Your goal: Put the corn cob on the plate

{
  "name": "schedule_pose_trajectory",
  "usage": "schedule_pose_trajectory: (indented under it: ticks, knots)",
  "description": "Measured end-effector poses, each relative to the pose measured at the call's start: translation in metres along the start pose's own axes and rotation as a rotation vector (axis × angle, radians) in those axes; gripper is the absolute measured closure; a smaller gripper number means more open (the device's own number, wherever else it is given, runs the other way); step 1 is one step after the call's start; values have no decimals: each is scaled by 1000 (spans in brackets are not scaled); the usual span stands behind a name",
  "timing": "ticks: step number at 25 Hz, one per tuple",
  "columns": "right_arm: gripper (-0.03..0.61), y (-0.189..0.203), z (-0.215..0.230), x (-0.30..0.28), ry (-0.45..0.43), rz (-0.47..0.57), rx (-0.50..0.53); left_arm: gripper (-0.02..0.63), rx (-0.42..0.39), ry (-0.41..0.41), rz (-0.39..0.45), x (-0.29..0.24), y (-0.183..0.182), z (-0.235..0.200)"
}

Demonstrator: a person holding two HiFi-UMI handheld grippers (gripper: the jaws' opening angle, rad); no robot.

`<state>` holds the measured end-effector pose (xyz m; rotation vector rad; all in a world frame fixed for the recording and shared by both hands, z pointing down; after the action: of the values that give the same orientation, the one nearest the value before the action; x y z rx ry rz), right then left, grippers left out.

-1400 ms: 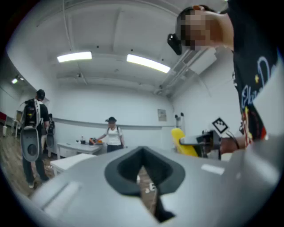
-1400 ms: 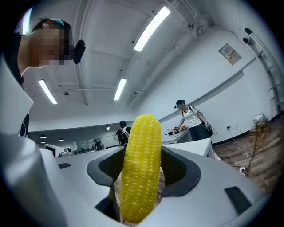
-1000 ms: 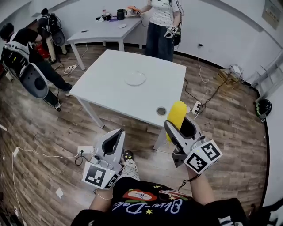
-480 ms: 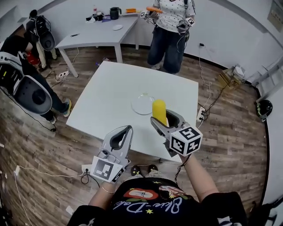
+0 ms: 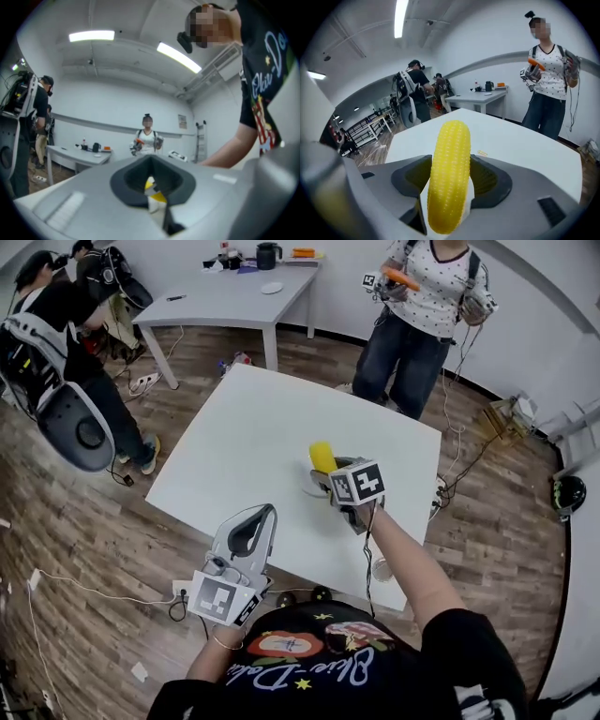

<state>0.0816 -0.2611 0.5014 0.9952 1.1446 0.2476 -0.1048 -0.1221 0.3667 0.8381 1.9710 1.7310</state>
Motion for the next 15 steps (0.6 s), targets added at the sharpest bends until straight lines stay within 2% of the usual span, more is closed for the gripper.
schedule_pose_trajectory:
  ticks: [4,15]
  knots:
    - [331,5,17,-38,14,-138,32,623,3,-56,1,4,-4,-14]
    - [331,20,22,-89,-15,-319,106,623,36,-174,-18,21,2,-36]
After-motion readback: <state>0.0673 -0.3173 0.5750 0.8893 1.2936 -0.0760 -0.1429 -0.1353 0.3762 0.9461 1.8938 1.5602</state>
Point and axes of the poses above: the fingertips, and each gripper's own axes: x backward along the fingers, z to its right, y out of its underside, the point moved 5 cm from there along x, backward along the fingers, and after that the axes turned 9 degrees about x, right-handed, at the moved point
